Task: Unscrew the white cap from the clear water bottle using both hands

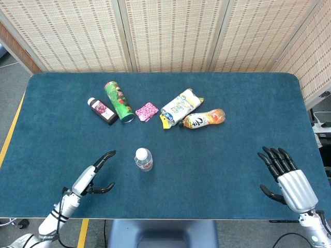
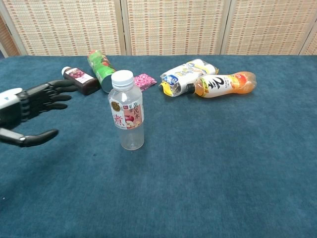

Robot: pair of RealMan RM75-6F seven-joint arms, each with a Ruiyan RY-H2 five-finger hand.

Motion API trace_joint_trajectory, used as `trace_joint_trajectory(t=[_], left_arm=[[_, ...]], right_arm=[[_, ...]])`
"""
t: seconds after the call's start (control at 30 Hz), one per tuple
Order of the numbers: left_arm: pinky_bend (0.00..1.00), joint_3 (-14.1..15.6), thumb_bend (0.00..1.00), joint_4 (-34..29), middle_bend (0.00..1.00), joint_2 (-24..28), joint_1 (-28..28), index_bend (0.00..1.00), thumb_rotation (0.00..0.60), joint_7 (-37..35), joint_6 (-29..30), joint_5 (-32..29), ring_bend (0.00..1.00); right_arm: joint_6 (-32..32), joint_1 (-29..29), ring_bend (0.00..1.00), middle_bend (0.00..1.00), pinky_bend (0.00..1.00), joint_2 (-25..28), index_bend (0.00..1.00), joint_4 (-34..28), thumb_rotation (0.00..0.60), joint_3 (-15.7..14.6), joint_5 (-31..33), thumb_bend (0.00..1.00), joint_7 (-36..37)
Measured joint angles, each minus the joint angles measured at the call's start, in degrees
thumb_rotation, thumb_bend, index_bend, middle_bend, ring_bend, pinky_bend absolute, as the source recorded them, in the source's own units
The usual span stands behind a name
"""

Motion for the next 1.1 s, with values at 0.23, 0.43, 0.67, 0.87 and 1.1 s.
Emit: trace_joint_trajectory(t=[0.23,0.43,0.67,0.87,1.1], left_arm=[[0.07,-5.0,0.34,5.2,0.00,-11.2,-4.7,0.00,0.600,7.2,-7.0,-7.2,0.00],[0.07,-6.4,0.33,9.2,0.00,-15.4,-8.1,0.00,0.600,6.0,-10.5,-9.0,0.00],[0.06,-7.8,0.33,10.3,0.01,-17.4,-10.4,0.00,0.600,1.9,-11.9,-9.8,0.00],[0.06,-7.6,0.33,10.8,0.08,-18.6,-11.8,0.00,0.600,-0.3,-12.2,-9.2,0.00],[0.10,-8.1,0.33,11.3,0.40,-19.9,-12.2,0.27,0.600,-2.0,-11.6,-9.9,0.17]], right_arm=[[1.2,-0.7,0.00,0.00,0.00,1.0,0.00,-0.1,0.600,-0.4,-0.4,0.17,0.9],[1.8,-1.1,0.00,0.00,0.00,1.7,0.00,-0.1,0.600,-0.7,-0.9,0.17,1.3],[1.8,-1.5,0.00,0.00,0.00,2.1,0.00,0.1,0.600,-0.7,-0.1,0.17,1.7],[0.8,-1.1,0.00,0.00,0.00,2.3,0.00,-0.2,0.600,-0.3,0.7,0.17,1.6],[-1.0,-0.1,0.00,0.00,0.00,2.3,0.00,-0.8,0.600,-0.1,0.5,0.17,0.9]])
